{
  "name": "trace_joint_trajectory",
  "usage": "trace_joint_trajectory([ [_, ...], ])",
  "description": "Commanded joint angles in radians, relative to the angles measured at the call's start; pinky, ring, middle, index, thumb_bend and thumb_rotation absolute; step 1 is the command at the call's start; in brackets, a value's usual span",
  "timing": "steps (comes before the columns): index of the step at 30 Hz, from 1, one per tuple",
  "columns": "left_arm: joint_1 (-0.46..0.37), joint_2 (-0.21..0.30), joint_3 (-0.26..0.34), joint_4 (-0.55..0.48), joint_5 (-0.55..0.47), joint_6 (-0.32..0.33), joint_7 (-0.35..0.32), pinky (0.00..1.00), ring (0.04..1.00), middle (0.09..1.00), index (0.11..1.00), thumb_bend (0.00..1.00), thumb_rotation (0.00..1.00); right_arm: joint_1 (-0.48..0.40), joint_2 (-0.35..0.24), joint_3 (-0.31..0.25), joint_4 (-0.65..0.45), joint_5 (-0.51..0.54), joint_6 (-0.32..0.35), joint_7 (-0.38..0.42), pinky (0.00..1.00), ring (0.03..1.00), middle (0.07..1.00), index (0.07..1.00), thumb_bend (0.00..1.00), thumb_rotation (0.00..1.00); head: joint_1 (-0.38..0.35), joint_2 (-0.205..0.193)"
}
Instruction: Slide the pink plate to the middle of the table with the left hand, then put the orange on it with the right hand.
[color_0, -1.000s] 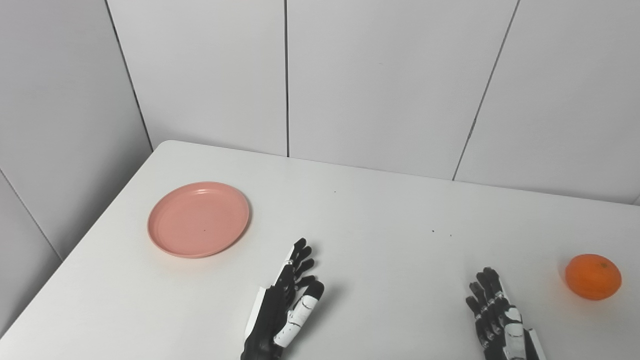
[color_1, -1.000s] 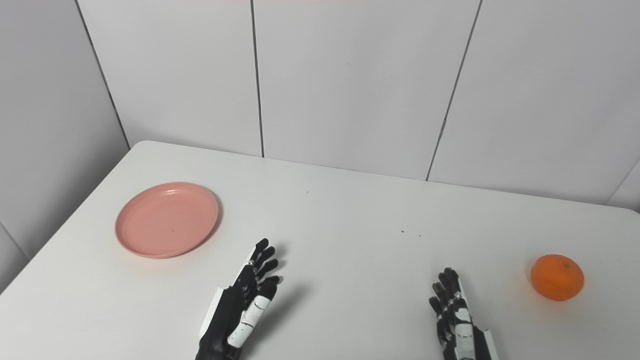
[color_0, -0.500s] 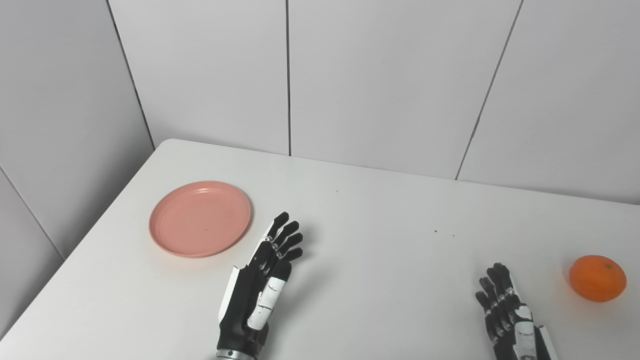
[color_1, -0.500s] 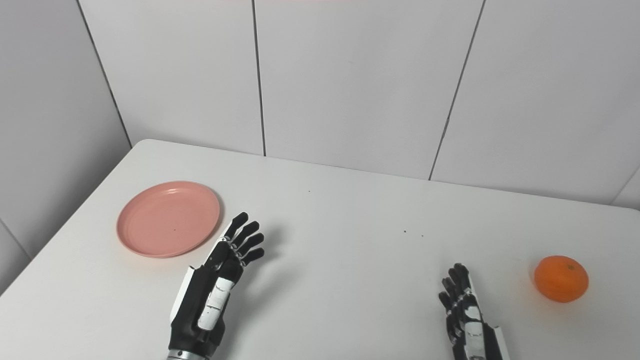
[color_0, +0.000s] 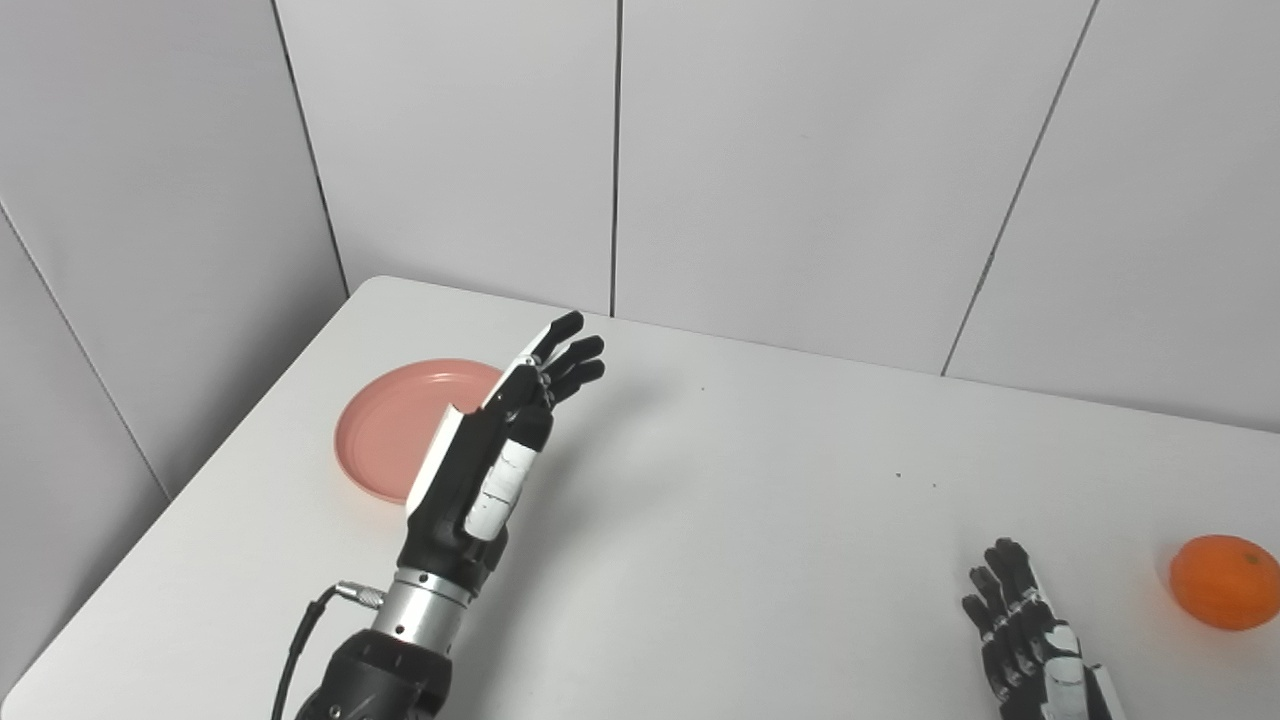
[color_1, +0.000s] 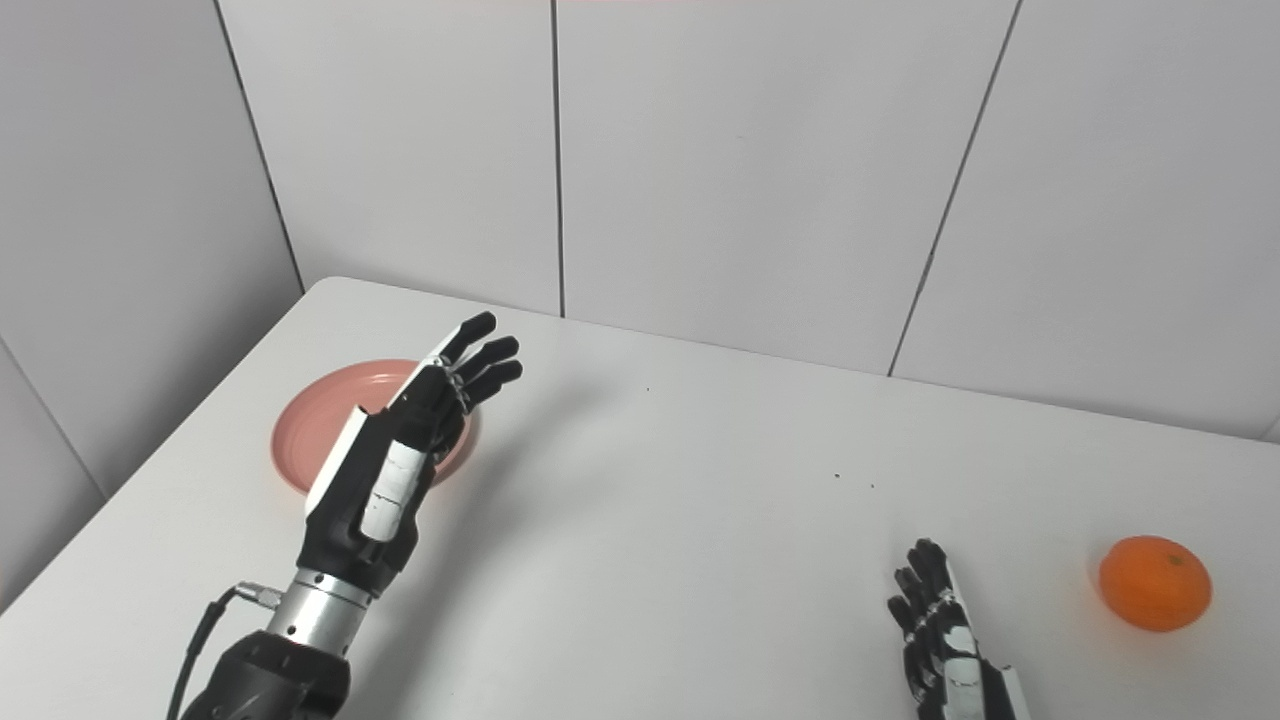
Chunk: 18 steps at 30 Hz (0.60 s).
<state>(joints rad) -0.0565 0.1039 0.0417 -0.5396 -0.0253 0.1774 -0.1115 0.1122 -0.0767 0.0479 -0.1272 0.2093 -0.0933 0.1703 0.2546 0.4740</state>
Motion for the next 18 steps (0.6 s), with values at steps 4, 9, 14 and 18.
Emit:
trace_joint_trajectory([
  [4, -0.082, 0.070, 0.047, 0.016, -0.055, 0.009, -0.012, 0.90, 0.868, 0.858, 0.859, 1.00, 0.96, 0.039, -0.013, -0.008, 0.086, -0.012, -0.030, 0.013, 1.00, 0.987, 0.986, 0.957, 0.73, 1.00, 0.000, -0.001],
  [9, -0.137, 0.143, 0.118, 0.154, -0.135, -0.070, -0.035, 0.87, 0.859, 0.861, 0.859, 1.00, 0.93, 0.040, -0.011, -0.009, 0.087, -0.013, -0.031, 0.015, 1.00, 0.990, 0.986, 0.954, 0.73, 1.00, -0.003, 0.000],
  [14, -0.194, 0.201, 0.157, 0.296, -0.211, -0.143, -0.086, 0.82, 0.859, 0.876, 0.876, 1.00, 0.93, 0.042, -0.010, -0.012, 0.087, -0.005, -0.031, 0.021, 1.00, 0.989, 0.984, 0.951, 0.72, 1.00, 0.000, -0.004],
  [18, -0.228, 0.226, 0.174, 0.382, -0.253, -0.172, -0.109, 0.81, 0.835, 0.860, 0.856, 1.00, 0.91, 0.044, -0.010, -0.013, 0.086, -0.005, -0.026, 0.023, 1.00, 0.988, 0.982, 0.951, 0.73, 1.00, 0.002, -0.006],
])
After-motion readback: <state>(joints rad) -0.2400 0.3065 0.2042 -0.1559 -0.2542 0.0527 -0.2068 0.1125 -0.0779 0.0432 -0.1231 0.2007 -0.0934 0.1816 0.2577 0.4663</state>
